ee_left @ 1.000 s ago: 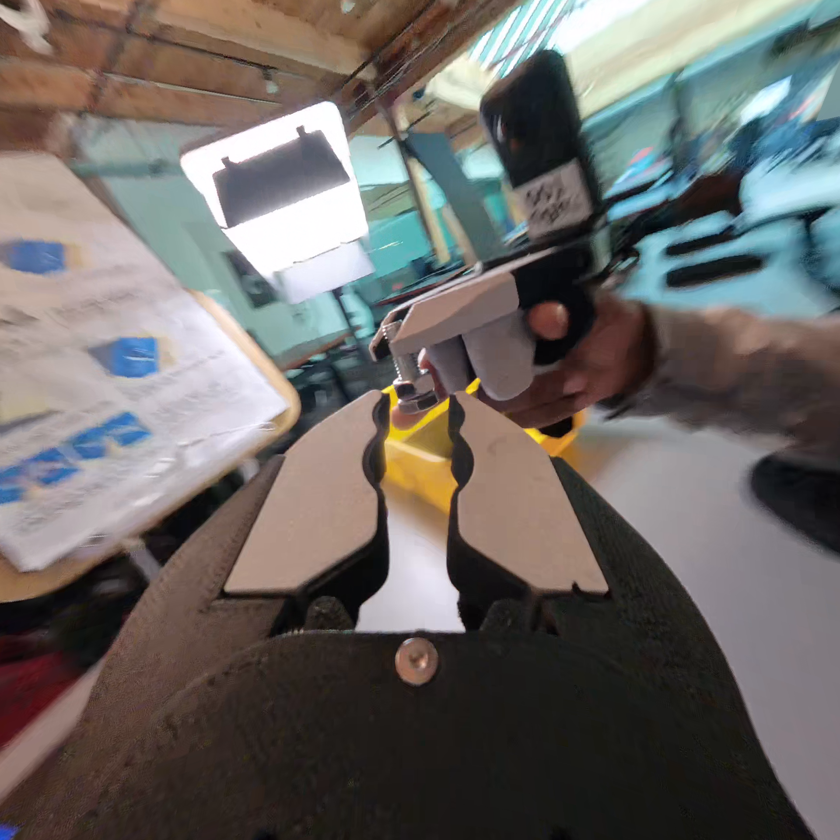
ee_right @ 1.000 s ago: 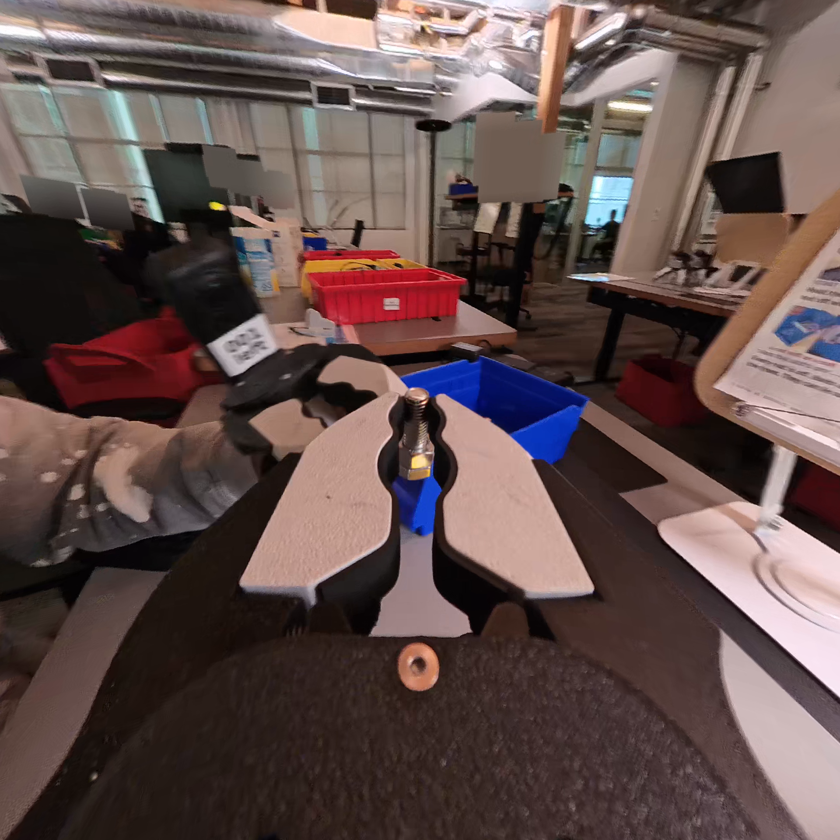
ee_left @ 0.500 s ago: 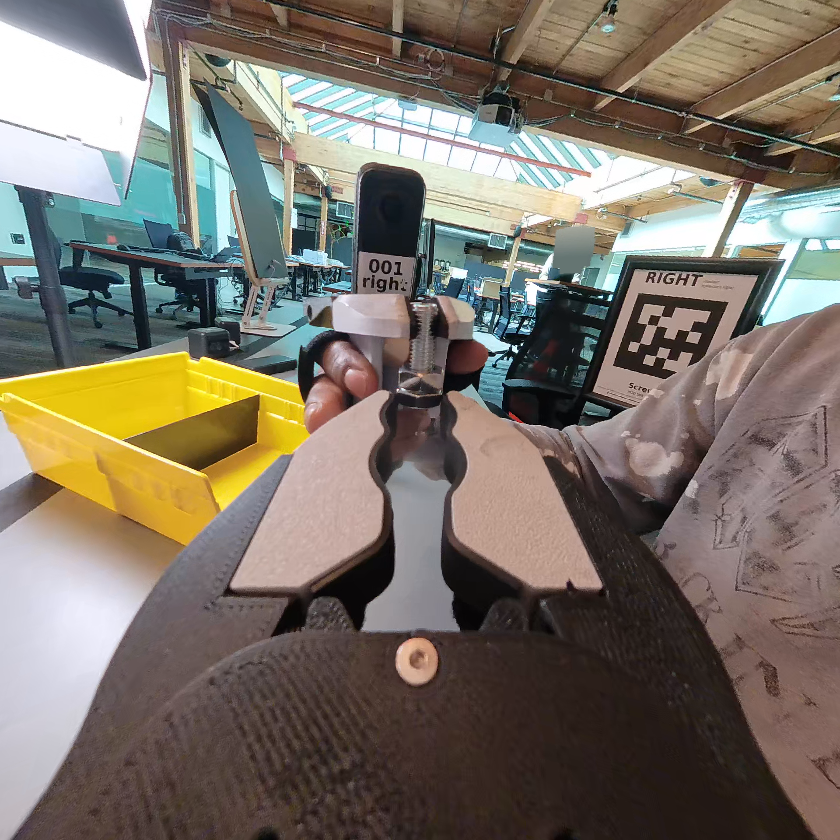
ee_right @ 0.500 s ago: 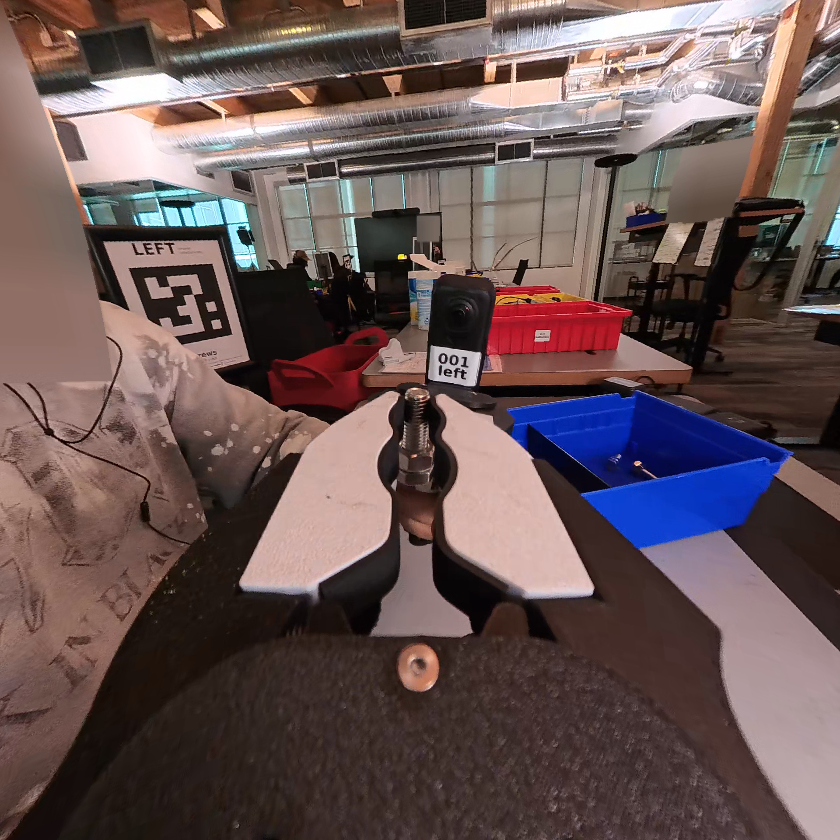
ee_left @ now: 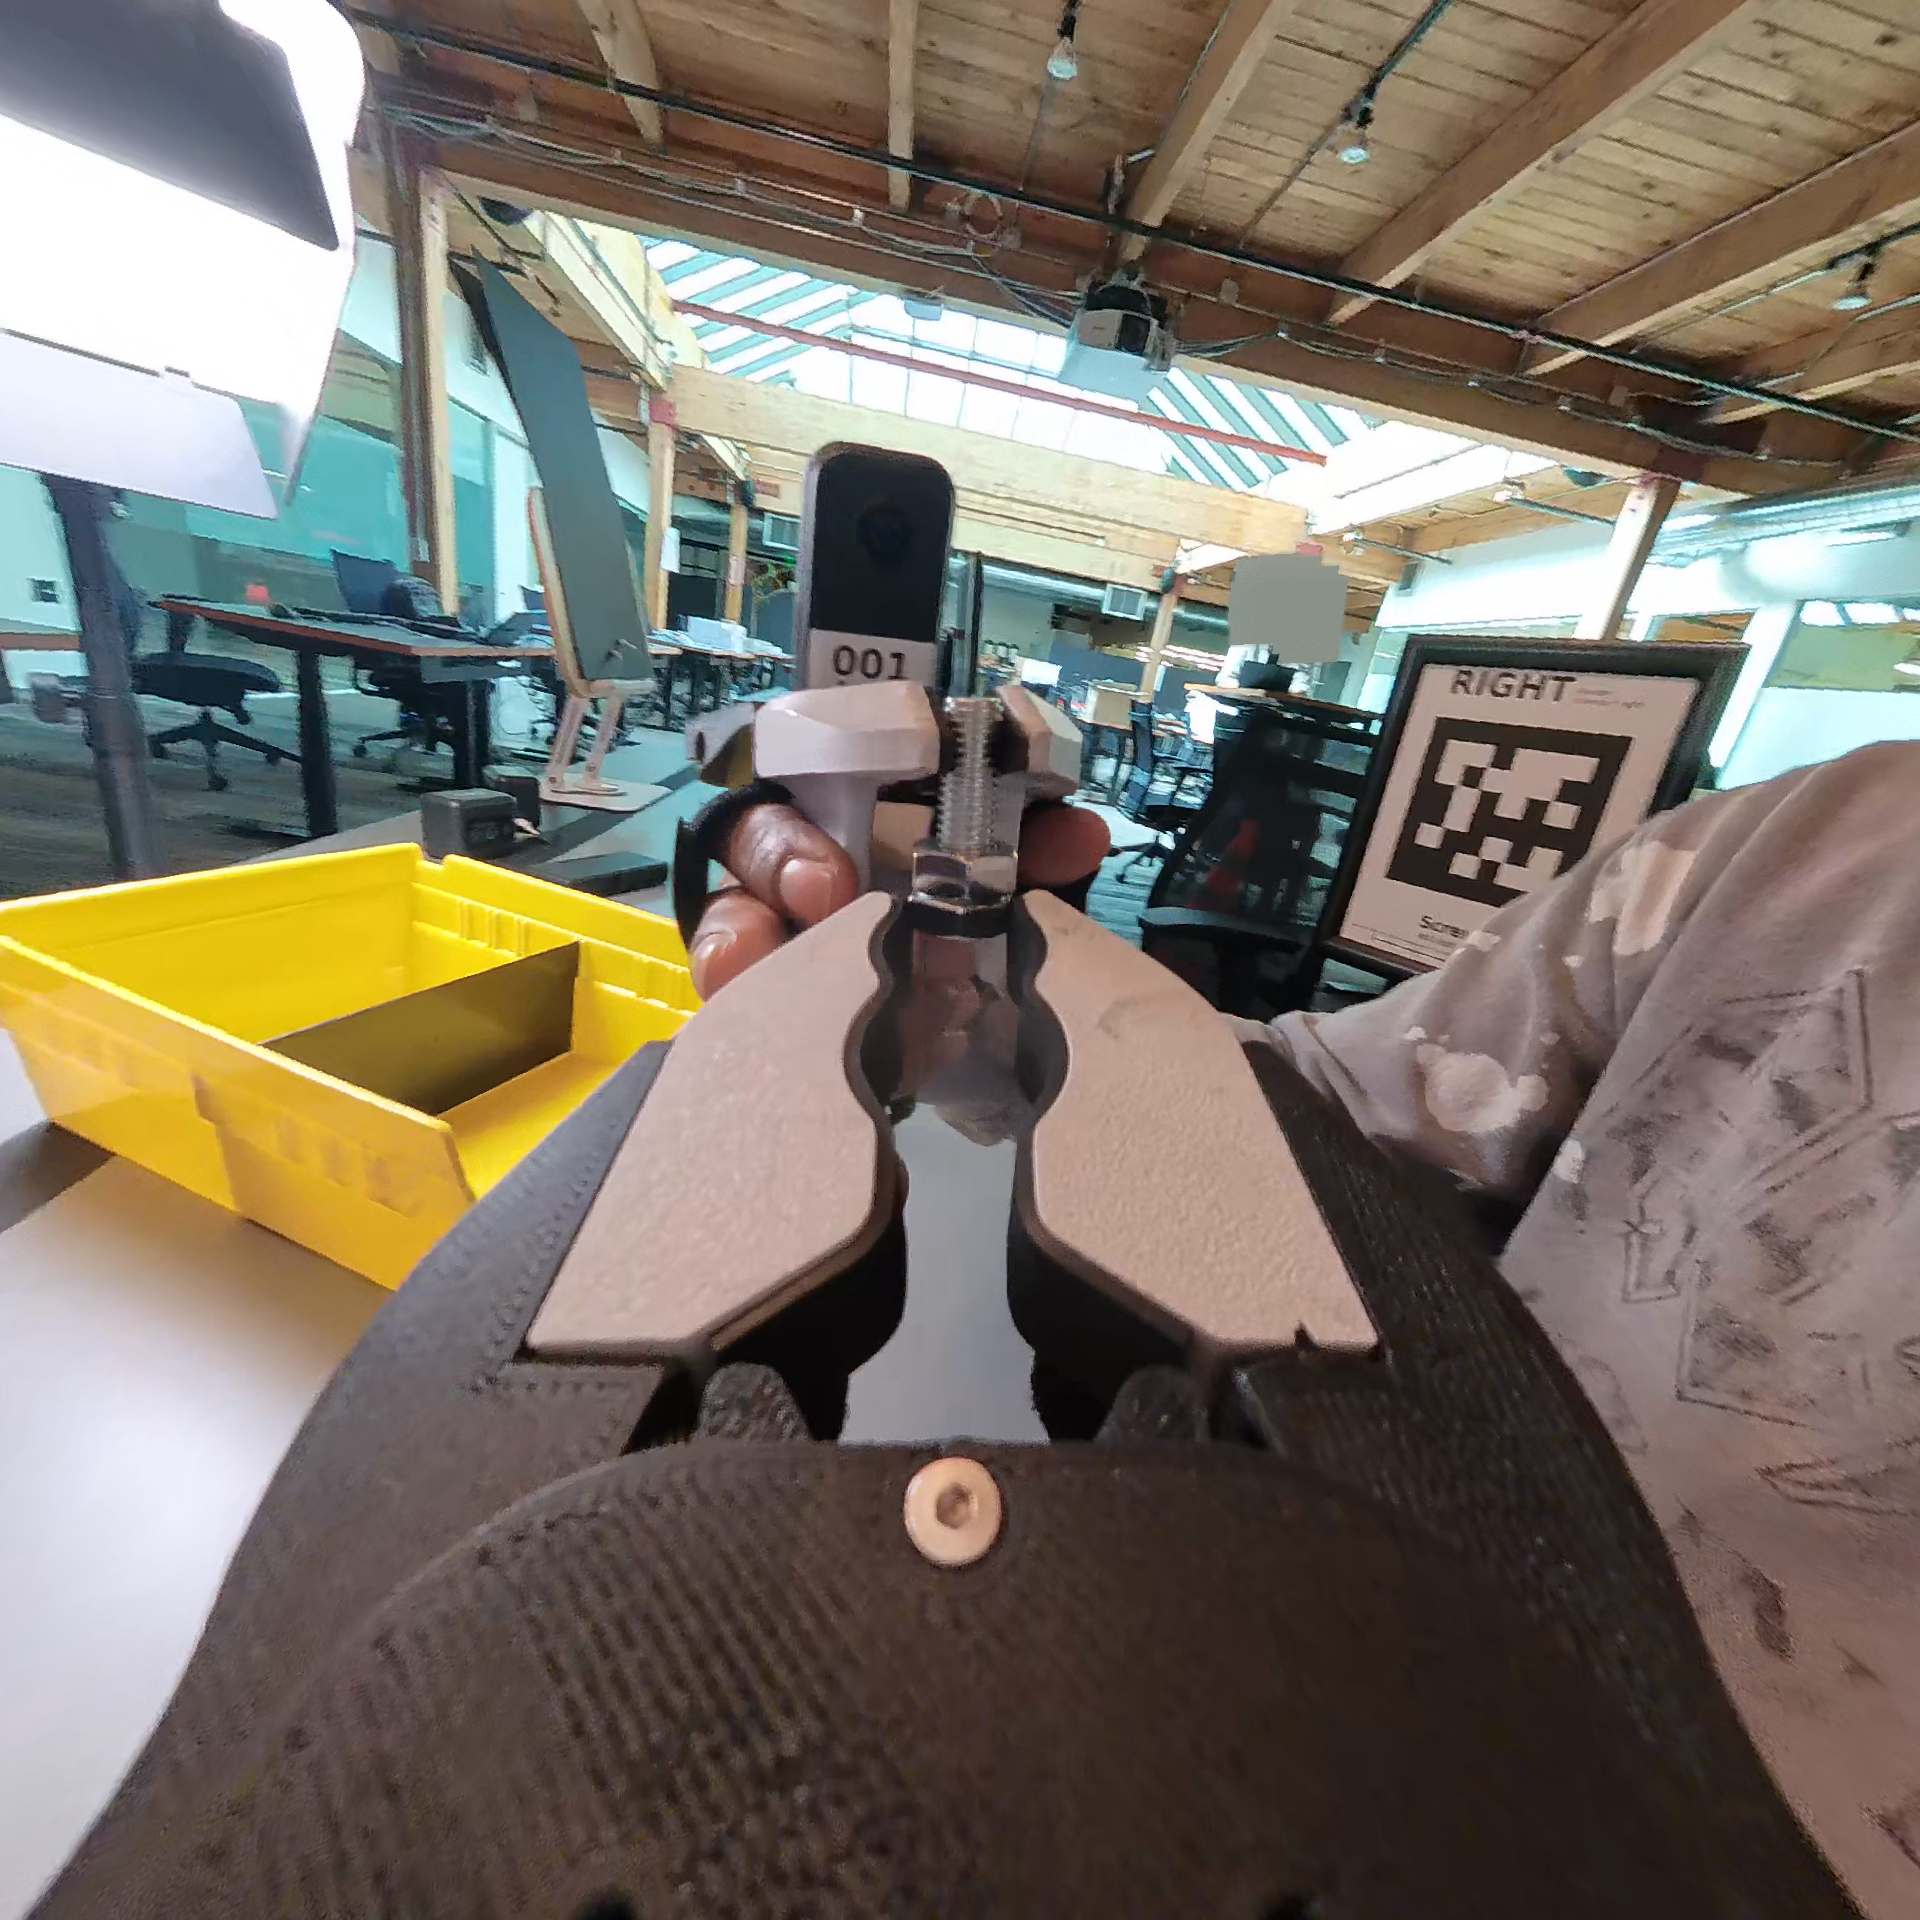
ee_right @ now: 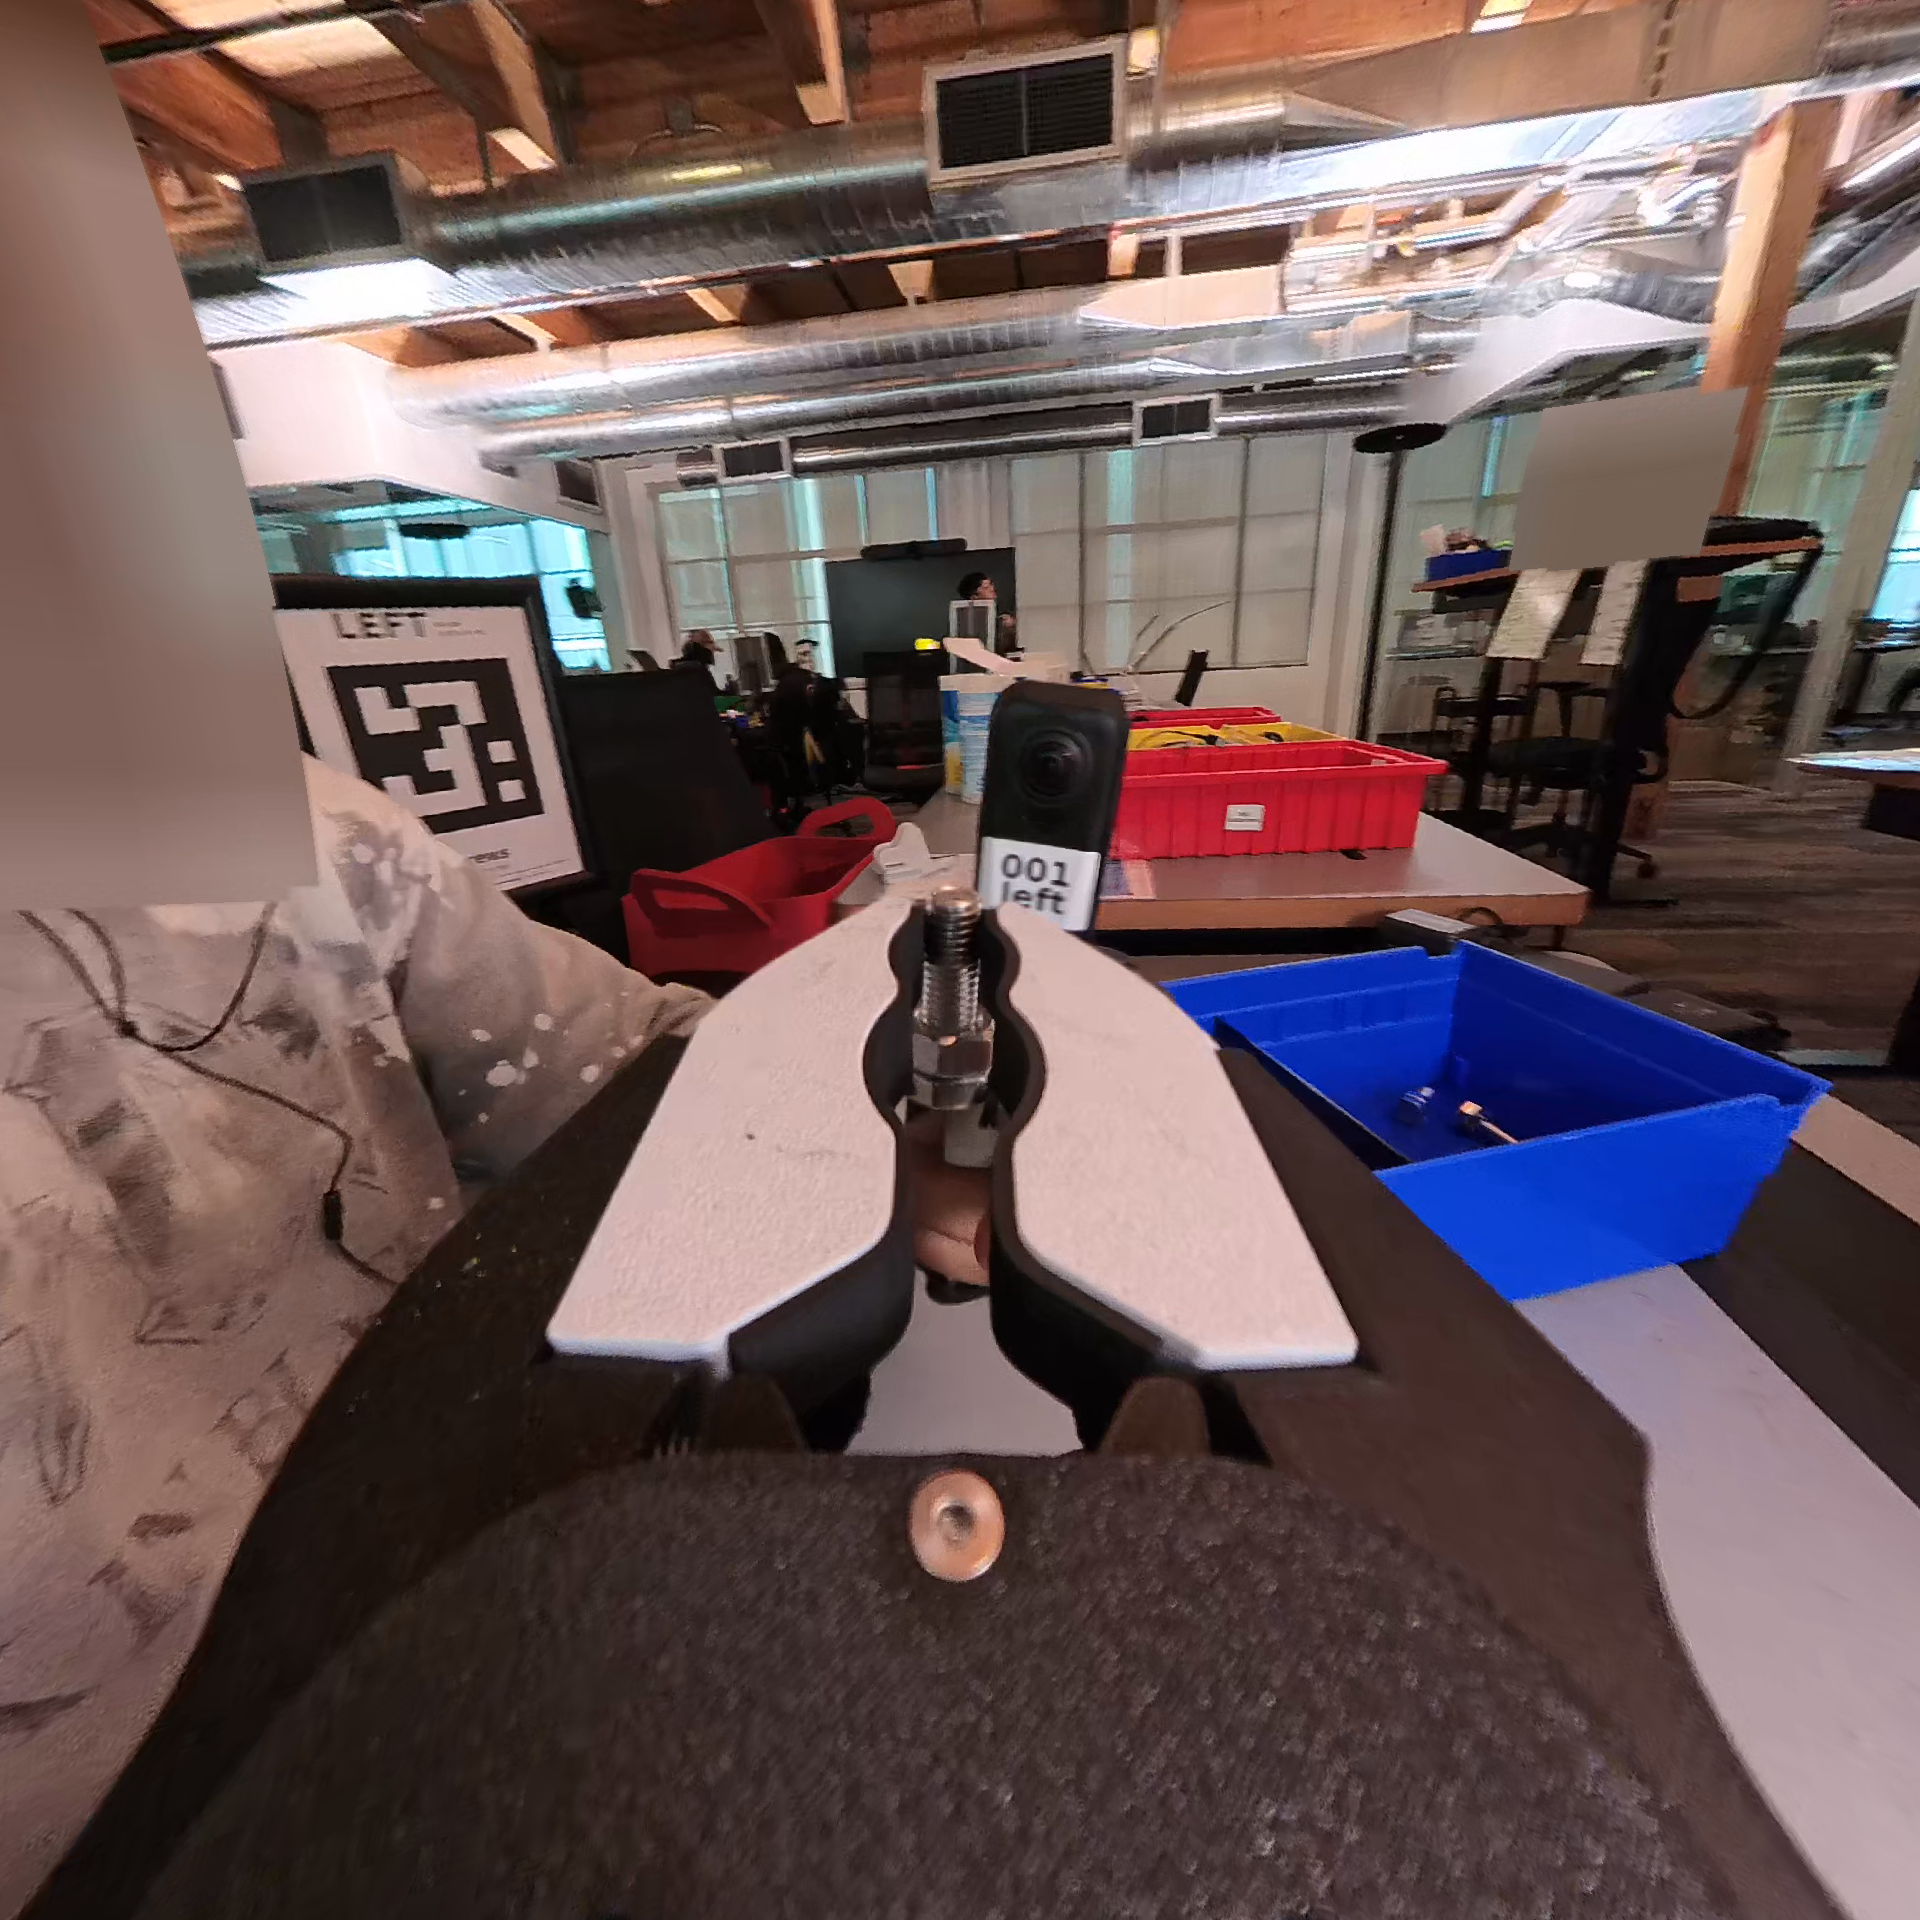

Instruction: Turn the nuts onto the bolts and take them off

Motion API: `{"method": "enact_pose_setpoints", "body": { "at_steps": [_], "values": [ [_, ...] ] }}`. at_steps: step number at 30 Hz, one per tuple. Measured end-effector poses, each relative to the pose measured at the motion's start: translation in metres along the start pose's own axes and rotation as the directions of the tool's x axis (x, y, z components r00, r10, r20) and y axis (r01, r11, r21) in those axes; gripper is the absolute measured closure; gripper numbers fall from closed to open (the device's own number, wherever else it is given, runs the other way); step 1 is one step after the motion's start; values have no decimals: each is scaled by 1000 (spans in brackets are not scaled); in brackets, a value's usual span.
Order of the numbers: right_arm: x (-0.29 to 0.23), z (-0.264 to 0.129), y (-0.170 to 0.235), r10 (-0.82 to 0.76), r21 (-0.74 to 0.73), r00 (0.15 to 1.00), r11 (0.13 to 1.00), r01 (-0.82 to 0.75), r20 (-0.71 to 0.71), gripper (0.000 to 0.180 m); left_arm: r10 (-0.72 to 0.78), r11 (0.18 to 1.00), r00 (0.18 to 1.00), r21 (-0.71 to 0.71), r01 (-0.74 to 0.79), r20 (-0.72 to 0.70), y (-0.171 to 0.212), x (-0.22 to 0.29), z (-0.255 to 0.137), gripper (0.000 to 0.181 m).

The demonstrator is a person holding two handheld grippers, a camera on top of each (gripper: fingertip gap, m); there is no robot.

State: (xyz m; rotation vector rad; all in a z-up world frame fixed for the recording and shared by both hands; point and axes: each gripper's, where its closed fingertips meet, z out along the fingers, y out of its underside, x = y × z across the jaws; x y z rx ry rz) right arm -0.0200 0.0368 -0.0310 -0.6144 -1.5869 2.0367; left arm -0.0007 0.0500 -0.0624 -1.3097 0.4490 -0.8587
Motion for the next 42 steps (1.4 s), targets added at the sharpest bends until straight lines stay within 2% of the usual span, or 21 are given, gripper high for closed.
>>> {"method": "enact_pose_setpoints", "body": {
  "at_steps": [4, 6, 11, 12, 13, 14, 16, 18, 23, 27, 28, 30, 33, 38, 42],
  "values": [
    [23, -3, 1, -61, -63, 982, 997, 51, -180, 151, 29, 998, 990, 57, -38, 137, -10, -17, -8, 163],
    [31, -3, 5, -88, -108, 968, 992, 64, -235, 145, 72, 996, 972, 41, -83, 222, -13, -26, -12, 163],
    [38, 0, 13, -77, -147, 960, 988, 38, -268, 139, 141, 989, 955, 11, -149, 261, -15, -26, -14, 163],
    [37, -2, 13, -77, -154, 963, 987, 37, -257, 142, 140, 988, 955, 18, -150, 263, -15, -27, -15, 163],
    [37, -6, 10, -87, -150, 961, 988, 49, -262, 152, 133, 988, 955, 42, -149, 264, -18, -27, -17, 162],
    [48, -15, 6, -109, -151, 935, 987, 61, -337, 178, 122, 987, 964, 75, -143, 235, -22, -24, -19, 163],
    [62, -31, 4, -143, -179, 898, 981, 73, -416, 176, 130, 986, 962, 71, -151, 240, -28, -23, -20, 163],
    [59, -33, 0, -145, -170, 901, 982, 81, -408, 167, 152, 984, 954, 54, -171, 259, -29, -24, -21, 163],
    [36, -5, 2, -122, -158, 942, 985, 75, -313, 149, 147, 987, 944, 16, -159, 296, -17, -33, -19, 163],
    [36, 1, 9, -136, -191, 942, 978, 79, -306, 144, 173, 983, 945, 12, -184, 278, -18, -27, -16, 163],
    [36, -1, 8, -124, -184, 947, 980, 70, -298, 146, 175, 982, 945, 18, -187, 278, -19, -27, -17, 163],
    [53, -15, 1, -137, -169, 903, 983, 73, -408, 173, 153, 983, 954, 64, -175, 259, -26, -25, -22, 162],
    [51, -22, -4, -128, -148, 909, 986, 74, -398, 167, 176, 979, 942, 53, -199, 285, -31, -27, -25, 163],
    [35, 4, 5, -105, -155, 942, 986, 58, -319, 150, 165, 983, 939, 31, -182, 301, -23, -33, -22, 162],
    [36, 8, 8, -76, -138, 946, 990, 34, -315, 150, 181, 979, 942, 38, -200, 284, -25, -27, -20, 163]
  ]
}}
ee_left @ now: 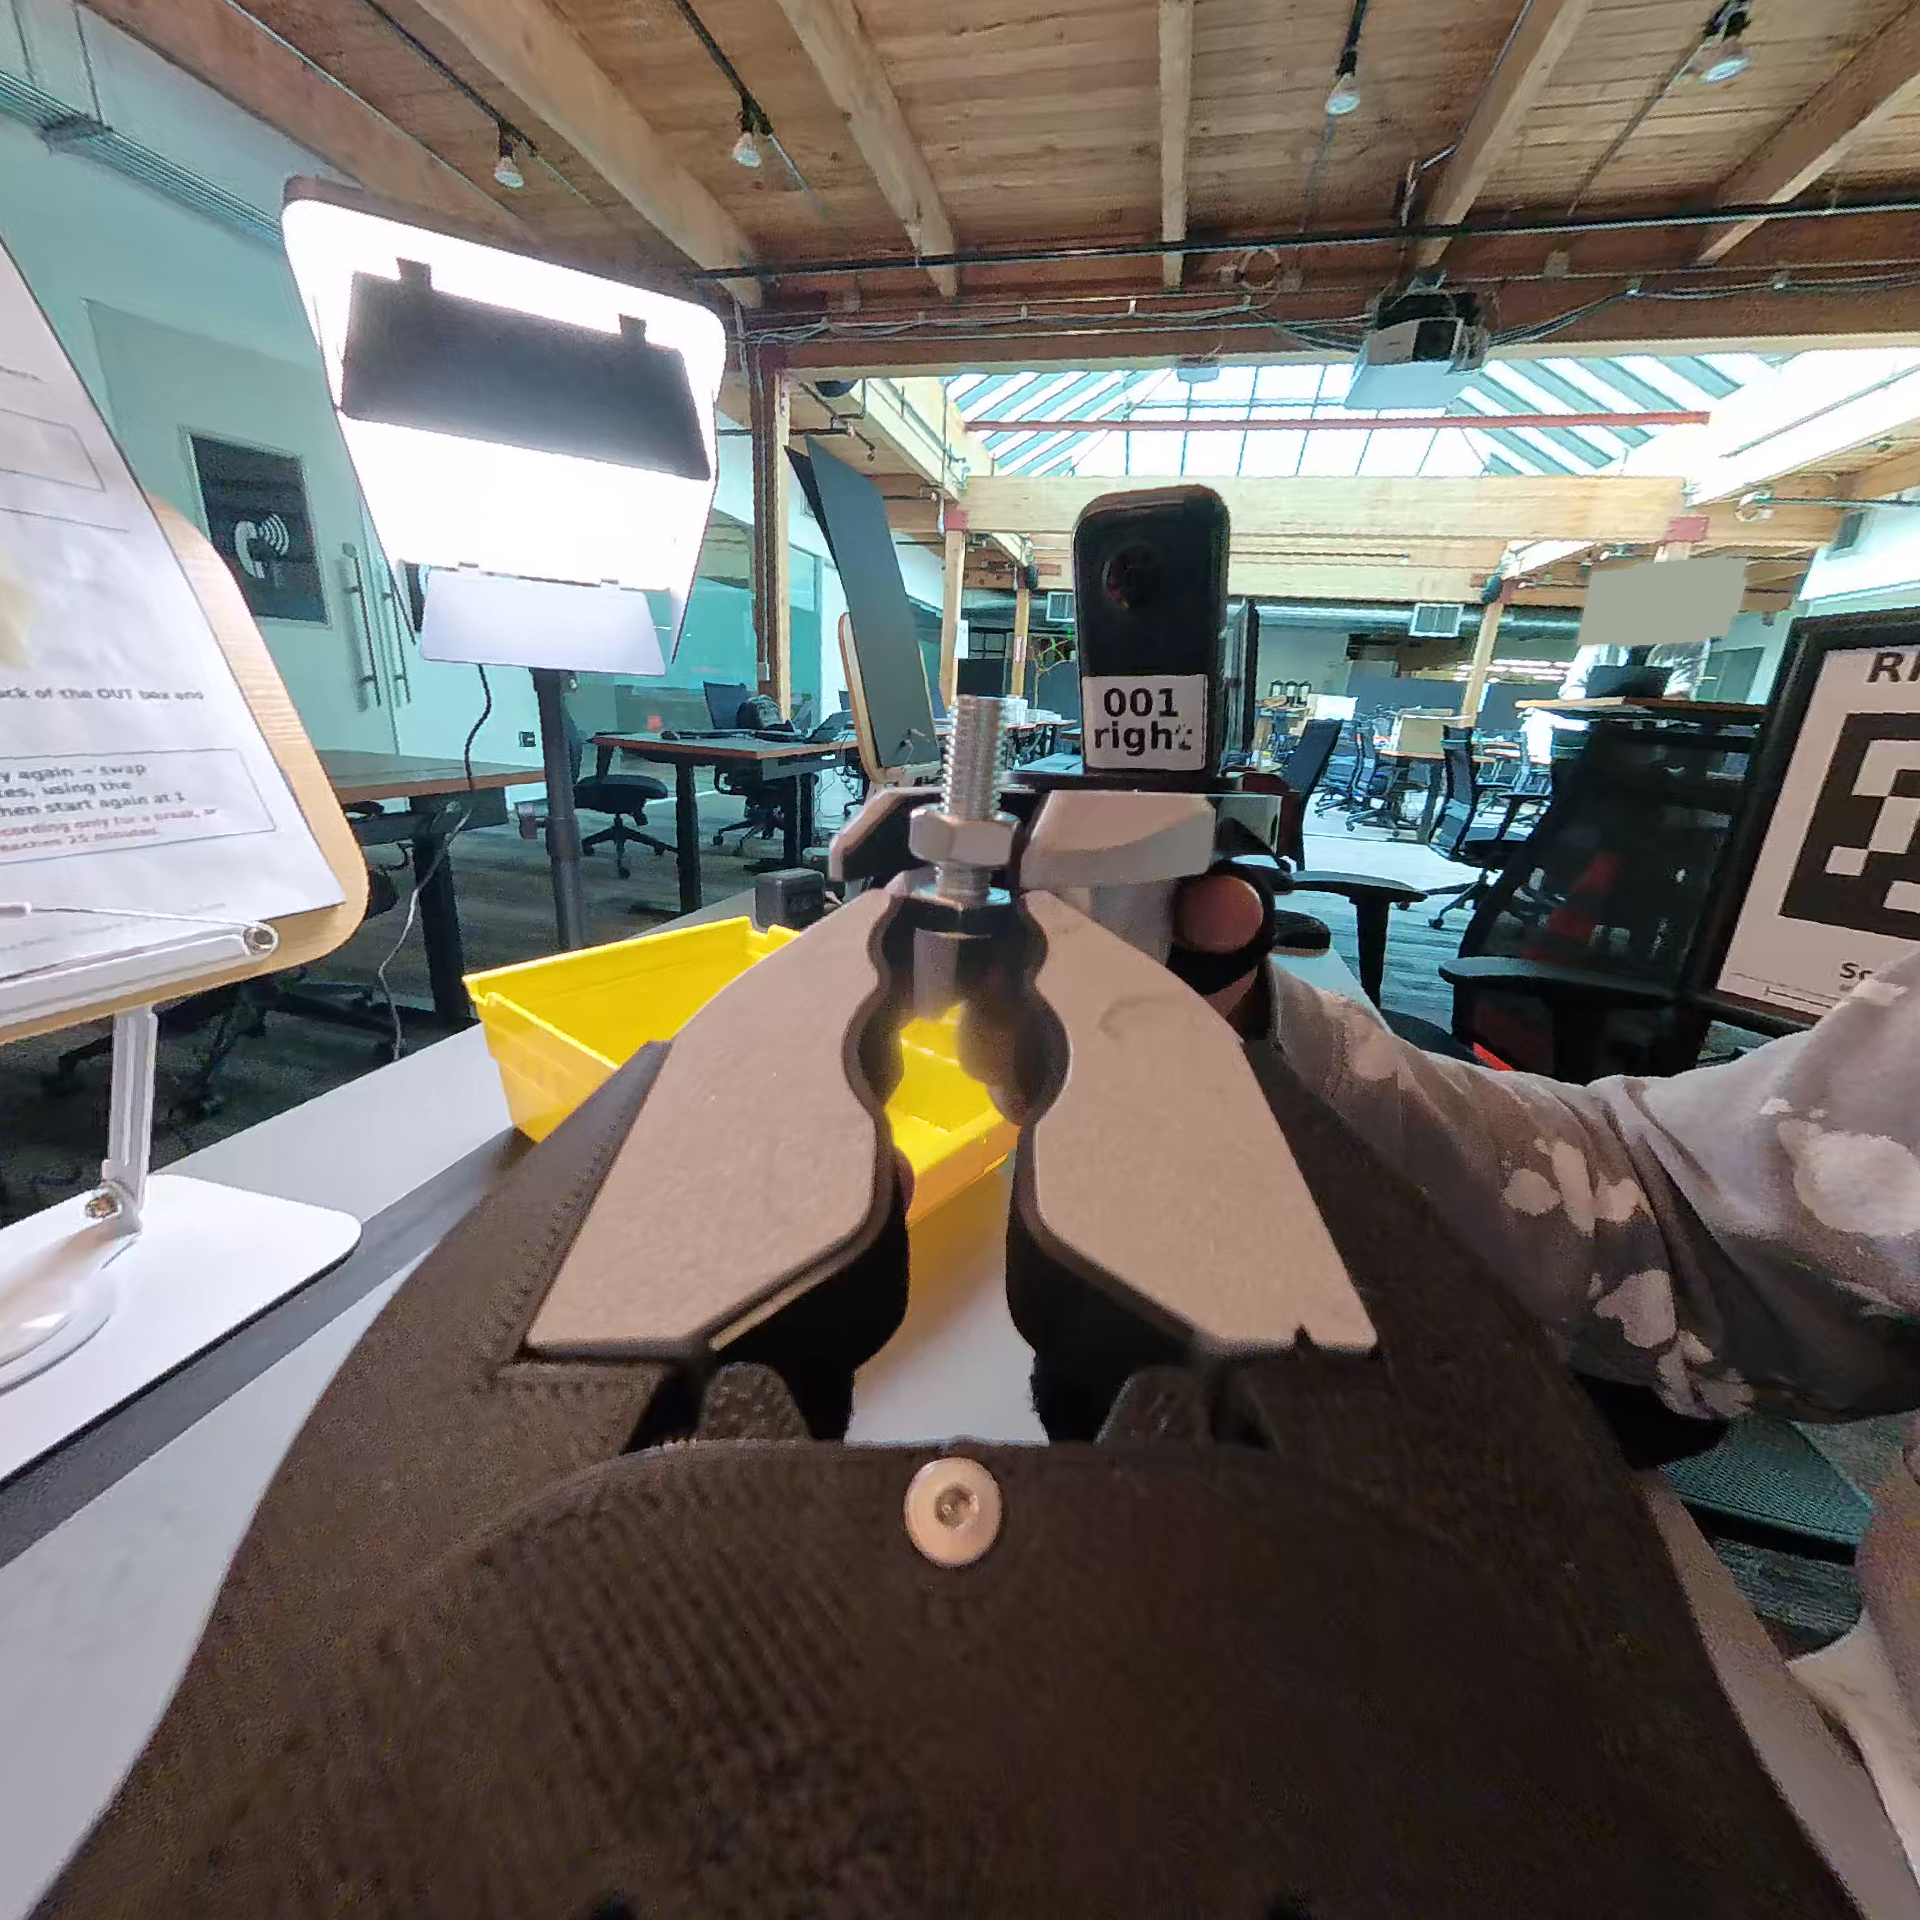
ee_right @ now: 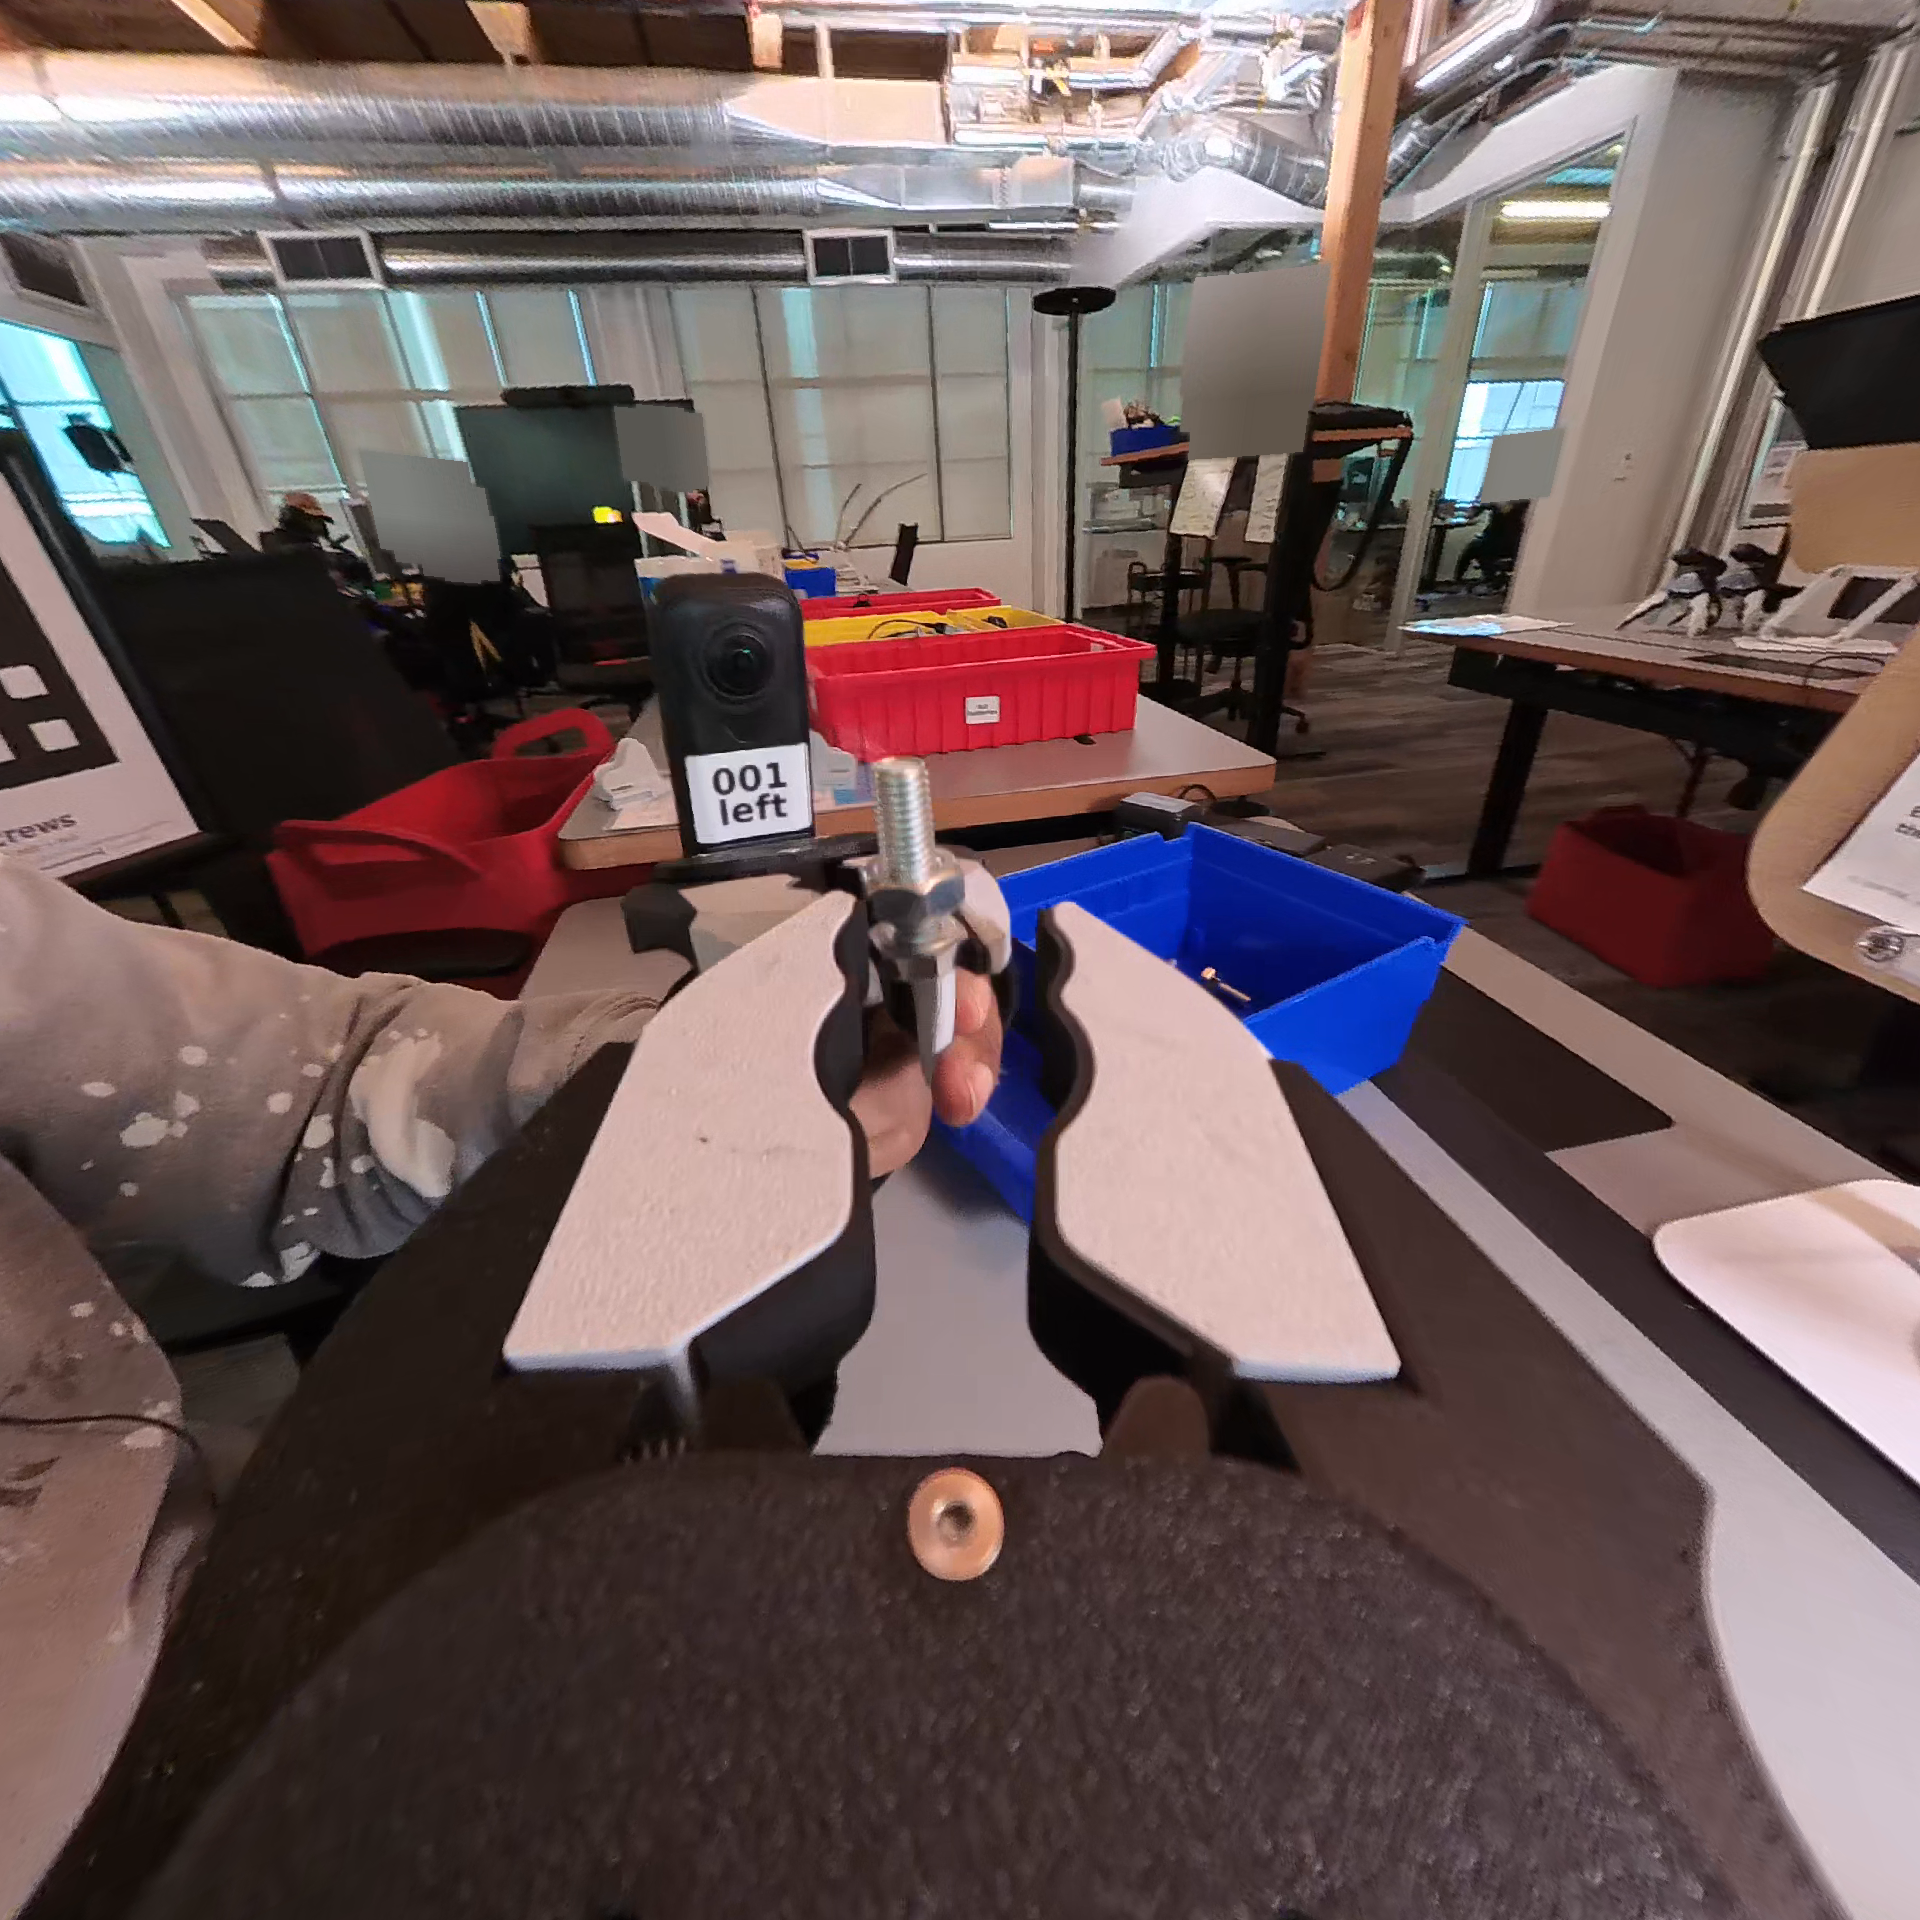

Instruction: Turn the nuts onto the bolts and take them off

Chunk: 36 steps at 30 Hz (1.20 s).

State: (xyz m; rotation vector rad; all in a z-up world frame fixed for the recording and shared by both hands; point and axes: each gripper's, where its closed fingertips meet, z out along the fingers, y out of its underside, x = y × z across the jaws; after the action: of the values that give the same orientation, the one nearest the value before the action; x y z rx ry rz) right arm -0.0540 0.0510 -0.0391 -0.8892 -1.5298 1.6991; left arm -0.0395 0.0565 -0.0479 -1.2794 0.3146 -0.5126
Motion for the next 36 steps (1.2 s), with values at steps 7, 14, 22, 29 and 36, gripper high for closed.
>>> {"method": "enact_pose_setpoints", "body": {
  "at_steps": [7, 14, 22, 29, 36],
  "values": [
    [14, -15, -9, 4, 40, 999, 999, -2, -52, 163, -2, 1000, 1000, 18, 2, 5, -7, -3, -4, 163],
    [1, 1, -4, -21, 23, 999, 999, 22, -37, 152, 1, 1000, 1000, 0, -1, 27, -1, -3, 0, 162],
    [7, -2, -12, 15, 85, 996, 996, -8, -85, 154, -11, 1000, 999, 16, 10, 49, -6, -10, -5, 163],
    [24, -9, -14, 40, 110, 985, 994, -22, -167, 170, -32, 999, 999, 43, 31, 34, -8, -10, -7, 163],
    [7, 2, -12, 15, 77, 994, 997, -6, -111, 150, -27, 1000, 998, 15, 27, 62, -3, -13, -4, 163]
  ]
}}
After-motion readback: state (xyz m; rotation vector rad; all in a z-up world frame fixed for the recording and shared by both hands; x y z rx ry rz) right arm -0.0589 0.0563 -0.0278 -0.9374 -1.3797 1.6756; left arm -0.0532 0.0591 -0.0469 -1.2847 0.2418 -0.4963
